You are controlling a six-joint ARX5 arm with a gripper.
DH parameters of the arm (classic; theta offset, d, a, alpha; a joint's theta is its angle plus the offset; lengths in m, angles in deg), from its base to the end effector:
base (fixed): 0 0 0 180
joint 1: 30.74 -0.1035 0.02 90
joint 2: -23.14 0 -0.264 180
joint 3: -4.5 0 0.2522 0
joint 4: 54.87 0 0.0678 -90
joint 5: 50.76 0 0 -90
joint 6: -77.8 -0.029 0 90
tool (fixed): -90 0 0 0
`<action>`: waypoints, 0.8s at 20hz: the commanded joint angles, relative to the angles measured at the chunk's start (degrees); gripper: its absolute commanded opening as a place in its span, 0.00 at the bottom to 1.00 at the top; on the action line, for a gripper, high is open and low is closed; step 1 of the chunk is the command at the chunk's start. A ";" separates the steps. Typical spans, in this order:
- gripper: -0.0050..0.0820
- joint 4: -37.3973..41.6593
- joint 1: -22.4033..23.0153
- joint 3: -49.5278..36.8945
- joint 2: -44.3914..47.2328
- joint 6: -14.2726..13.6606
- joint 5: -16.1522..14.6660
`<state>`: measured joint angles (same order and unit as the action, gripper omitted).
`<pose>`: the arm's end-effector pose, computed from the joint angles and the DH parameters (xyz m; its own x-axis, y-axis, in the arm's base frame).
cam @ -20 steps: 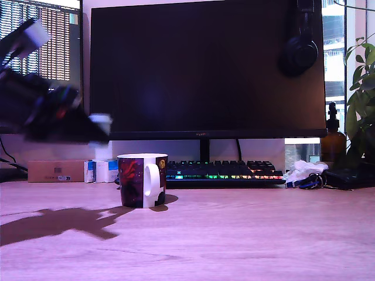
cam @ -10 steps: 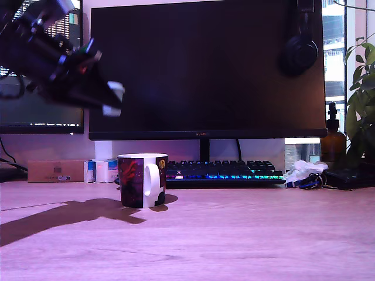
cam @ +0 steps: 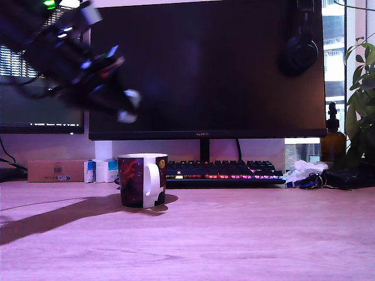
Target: Pick up the coffee capsules on the table and drop them inside the coffee cup
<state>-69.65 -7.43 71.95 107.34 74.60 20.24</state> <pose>0.2865 -0.1337 0.2437 0.6113 -0.6179 -0.4945 0.6548 0.7458 -0.1224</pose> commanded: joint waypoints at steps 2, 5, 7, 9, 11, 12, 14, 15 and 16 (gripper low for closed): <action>0.14 -2.45 0.68 3.48 3.34 -0.31 0.11; 0.14 -4.39 0.72 5.57 6.64 -0.31 1.25; 0.14 -4.85 0.72 5.99 8.39 -0.31 1.51; 0.14 -5.20 0.70 6.03 9.70 -0.28 1.53; 0.14 -5.53 0.70 6.03 10.03 -0.28 1.68; 0.14 -5.38 0.70 6.03 10.03 -0.31 2.05; 0.14 -5.62 0.70 6.03 10.03 -0.31 2.67; 0.14 -6.19 0.70 6.03 10.03 -0.31 2.67; 0.14 -6.60 0.70 6.03 10.03 -0.28 2.69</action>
<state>-76.29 -6.88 77.92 117.26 74.56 22.84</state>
